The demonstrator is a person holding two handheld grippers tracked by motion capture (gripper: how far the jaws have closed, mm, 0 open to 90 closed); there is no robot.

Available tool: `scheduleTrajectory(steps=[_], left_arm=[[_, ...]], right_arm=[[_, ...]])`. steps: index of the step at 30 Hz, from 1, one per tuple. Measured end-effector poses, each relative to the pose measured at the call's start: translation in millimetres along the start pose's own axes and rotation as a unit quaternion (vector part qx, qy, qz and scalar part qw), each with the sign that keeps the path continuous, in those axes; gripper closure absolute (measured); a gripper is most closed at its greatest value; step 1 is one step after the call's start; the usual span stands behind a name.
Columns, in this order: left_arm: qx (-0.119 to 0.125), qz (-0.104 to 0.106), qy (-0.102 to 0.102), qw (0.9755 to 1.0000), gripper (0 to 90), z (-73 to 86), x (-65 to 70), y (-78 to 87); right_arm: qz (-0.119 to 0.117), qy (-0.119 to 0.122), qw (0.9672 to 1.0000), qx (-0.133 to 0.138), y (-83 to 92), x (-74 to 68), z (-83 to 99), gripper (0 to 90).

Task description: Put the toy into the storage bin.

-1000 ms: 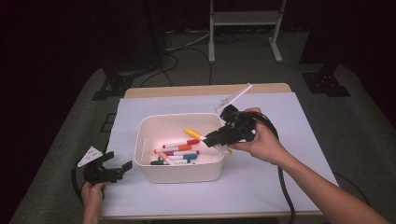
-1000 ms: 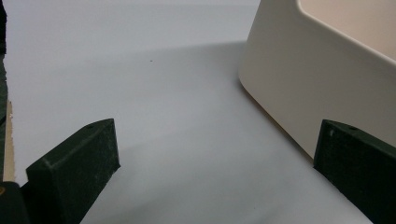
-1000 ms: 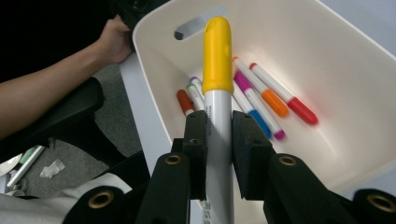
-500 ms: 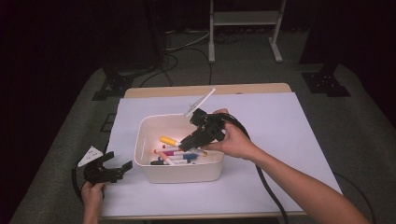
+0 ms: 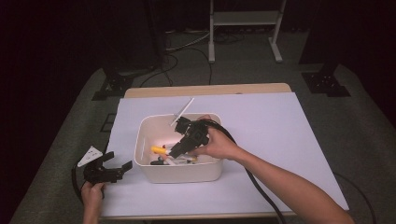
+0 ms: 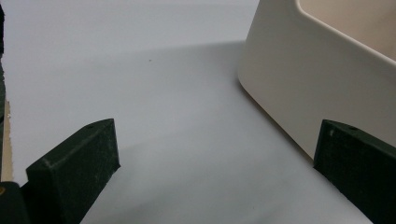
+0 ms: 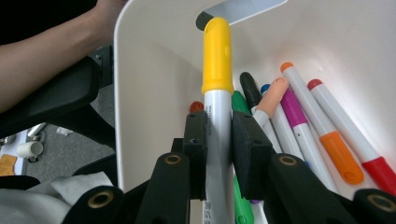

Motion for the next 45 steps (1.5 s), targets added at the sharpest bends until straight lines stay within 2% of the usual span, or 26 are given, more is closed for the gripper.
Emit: scheduleTrajectory(steps=[18,19,20,21,26,32,38,45], left_arm=[[0.002,0.003,0.000,1.0000,0.0,0.0,-0.6,-0.3],[0.002,0.003,0.000,1.0000,0.0,0.0,-0.6,-0.3],[0.001,0.003,0.000,1.0000,0.0,0.0,-0.6,-0.1],[0.000,0.003,0.001,1.0000,0.0,-0.1,-0.5,0.0],[0.001,0.002,-0.001,1.0000,0.0,0.1,0.1,0.1],[0.003,0.000,-0.003,1.0000,0.0,0.1,0.0,0.4],[0.002,0.001,-0.002,1.0000,0.0,0.2,0.0,0.3],[0.002,0.001,-0.002,1.0000,0.0,0.2,0.1,0.3]], right_arm=[[-0.001,0.000,0.9981,-0.061,-29.3,4.7,-2.4,75.4],[0.000,0.000,0.9979,-0.065,-29.6,5.1,-2.3,74.4],[0.003,-0.002,0.9980,-0.064,-28.9,4.6,-2.6,68.7],[0.003,-0.001,0.9981,-0.061,-27.2,4.1,-3.0,66.7],[0.006,-0.002,0.9991,-0.041,-11.2,-1.2,-2.3,58.4],[0.006,-0.007,0.9999,-0.011,17.1,-5.7,5.3,52.7],[0.010,-0.018,0.9996,0.020,46.0,-5.6,21.2,50.5],[0.027,-0.033,0.9977,0.052,77.1,-4.7,43.6,49.6]])
Point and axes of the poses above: each handheld gripper's, and its own axes: y roughly backward along the jaws, z roughly out of its underside, x roughly to its right, the point moved 1 cm from there along -y, roughly forward along the jaws, and after that the axes turned 11 degrees about -z, right-handed, at the moved point
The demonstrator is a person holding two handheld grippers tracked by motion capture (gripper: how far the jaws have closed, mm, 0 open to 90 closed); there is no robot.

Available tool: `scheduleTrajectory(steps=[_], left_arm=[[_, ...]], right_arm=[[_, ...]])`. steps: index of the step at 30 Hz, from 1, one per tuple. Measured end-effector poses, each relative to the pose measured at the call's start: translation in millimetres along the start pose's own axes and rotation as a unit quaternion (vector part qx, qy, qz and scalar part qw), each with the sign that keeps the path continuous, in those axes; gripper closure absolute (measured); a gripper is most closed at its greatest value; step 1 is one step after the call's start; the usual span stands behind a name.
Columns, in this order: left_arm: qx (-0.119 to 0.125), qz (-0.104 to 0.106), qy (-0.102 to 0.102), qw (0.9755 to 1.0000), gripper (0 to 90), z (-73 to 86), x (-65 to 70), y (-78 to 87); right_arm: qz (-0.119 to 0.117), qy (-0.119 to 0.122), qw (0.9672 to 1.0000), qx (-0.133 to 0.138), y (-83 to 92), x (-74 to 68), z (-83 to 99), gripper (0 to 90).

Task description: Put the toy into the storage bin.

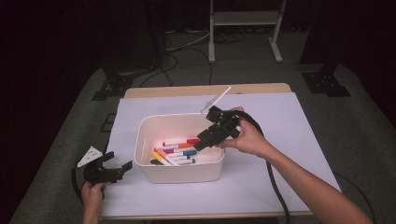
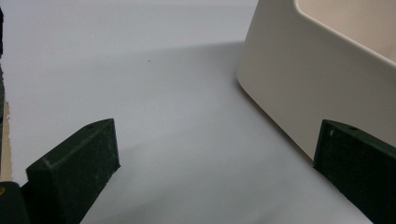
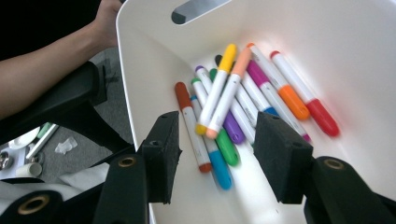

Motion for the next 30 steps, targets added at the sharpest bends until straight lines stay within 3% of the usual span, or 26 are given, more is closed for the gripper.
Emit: scheduleTrajectory(steps=[9,18,30], left_arm=[[0.001,-0.002,-0.002,1.0000,0.0,0.1,0.0,0.3],[0.001,-0.002,-0.002,1.0000,0.0,0.1,0.3,0.3],[0.004,-0.004,-0.002,1.0000,0.0,0.4,0.3,0.5]], right_arm=[[0.022,-0.018,0.9987,0.042,38.2,5.2,32.1,48.5],[0.044,-0.044,0.9949,0.080,68.8,13.8,78.5,47.3],[0.076,-0.113,0.9837,0.117,86.4,35.3,161.7,45.3]])
Point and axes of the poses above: each handheld gripper's, and its own axes: y roughly backward along the jaws, z roughly out of its underside, x roughly to its right, the point moved 1 cm from there along -y, roughly forward along the jaws, and after that the axes turned 11 degrees about -z, right-handed, at the moved point
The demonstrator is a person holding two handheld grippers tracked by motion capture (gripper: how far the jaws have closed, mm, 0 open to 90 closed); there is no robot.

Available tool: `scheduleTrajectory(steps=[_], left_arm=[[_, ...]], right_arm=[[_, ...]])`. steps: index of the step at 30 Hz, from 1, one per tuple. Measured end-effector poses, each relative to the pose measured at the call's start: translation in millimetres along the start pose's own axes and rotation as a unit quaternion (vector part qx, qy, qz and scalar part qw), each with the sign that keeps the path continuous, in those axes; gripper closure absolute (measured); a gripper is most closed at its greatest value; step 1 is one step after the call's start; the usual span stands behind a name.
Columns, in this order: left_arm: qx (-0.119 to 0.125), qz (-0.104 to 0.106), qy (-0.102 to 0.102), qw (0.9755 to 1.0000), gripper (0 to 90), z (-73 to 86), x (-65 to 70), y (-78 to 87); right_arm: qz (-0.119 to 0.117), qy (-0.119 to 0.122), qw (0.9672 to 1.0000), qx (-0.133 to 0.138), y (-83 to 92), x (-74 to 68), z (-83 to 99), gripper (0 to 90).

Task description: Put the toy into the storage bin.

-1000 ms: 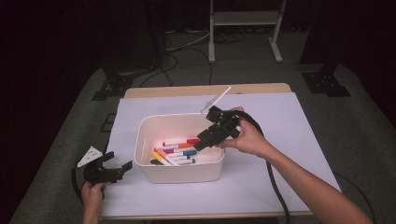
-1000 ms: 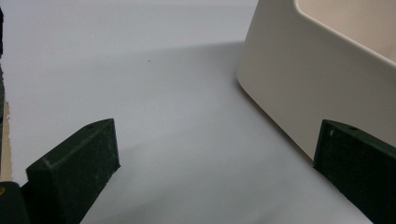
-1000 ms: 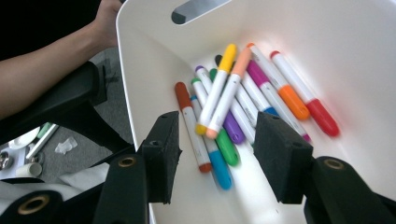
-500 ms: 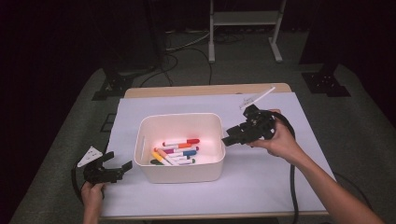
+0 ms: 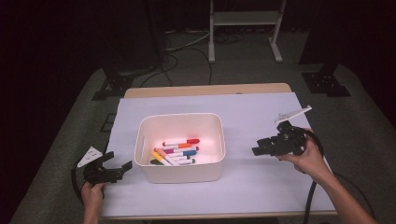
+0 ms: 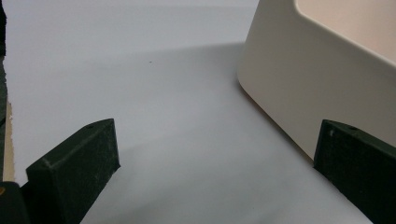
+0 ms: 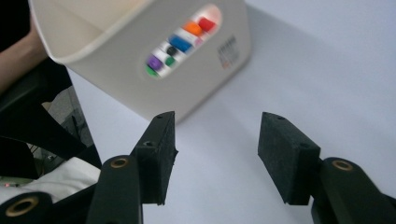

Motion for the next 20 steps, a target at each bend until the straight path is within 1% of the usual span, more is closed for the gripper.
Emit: scheduleTrajectory(steps=[1,3,5,7,8,9,11,12,13,15,16,17,18,19,20], left_arm=[[0.001,0.000,0.000,1.0000,0.0,0.1,0.1,0.1],[0.002,-0.001,-0.001,1.0000,0.0,0.1,0.1,0.5],[0.002,-0.002,-0.003,1.0000,0.0,0.2,0.3,0.5],[0.003,-0.002,-0.003,1.0000,0.0,0.2,0.5,0.6],[0.004,-0.003,-0.003,1.0000,0.0,0.3,0.6,0.8],[0.004,-0.003,-0.005,1.0000,0.0,0.3,0.7,1.1],[0.005,-0.003,-0.003,1.0000,0.0,0.3,1.2,1.0],[0.004,-0.003,-0.003,1.0000,0.0,0.3,1.3,1.2],[0.005,-0.004,-0.006,1.0000,0.0,0.3,1.3,1.3],[0.008,-0.003,-0.008,0.9999,0.0,0.4,1.4,1.7],[0.010,-0.004,-0.008,0.9999,0.0,0.5,1.7,2.2],[0.010,-0.004,-0.008,0.9999,0.0,0.5,1.6,2.2],[0.010,-0.004,-0.006,0.9999,0.0,0.5,1.5,2.0],[0.006,-0.004,-0.005,1.0000,0.0,0.3,1.3,1.5],[0.005,-0.004,-0.006,1.0000,0.0,0.2,1.2,1.2]], right_arm=[[0.006,-0.005,1.0000,0.005,2.0,2.9,6.1,45.3],[0.002,-0.018,0.9998,0.012,5.0,8.0,18.0,45.0],[0.015,-0.024,0.9994,0.019,7.5,10.7,29.4,44.9],[0.014,-0.032,0.9992,0.022,9.4,14.7,41.3,43.9],[0.024,-0.035,0.9989,0.020,10.3,16.2,47.4,43.7],[0.027,-0.039,0.9987,0.020,11.3,18.1,53.8,43.2],[0.025,-0.049,0.9982,0.026,13.0,21.1,65.3,42.6],[0.033,-0.051,0.9978,0.027,14.6,22.0,73.2,41.1],[0.035,-0.056,0.9973,0.031,16.0,22.3,79.1,40.1],[0.033,-0.059,0.9967,0.045,19.3,19.3,90.3,39.2],[0.034,-0.061,0.9963,0.051,21.0,17.8,95.5,36.7],[0.033,-0.064,0.9955,0.062,22.8,15.9,102.2,35.4],[0.032,-0.062,0.9950,0.071,24.0,14.9,106.4,35.0],[0.031,-0.062,0.9943,0.081,25.6,14.3,110.3,33.9],[0.028,-0.067,0.9924,0.100,28.6,14.4,117.7,32.1]])
Point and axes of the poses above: each handheld gripper's, and its own axes: y roughly backward along the jaws, z roughly out of its underside, x roughly to its right, the point moved 1 cm from there along -y, roughly forward along the jaws, and after that the axes turned 11 degrees about -z, right-handed, at the moved point
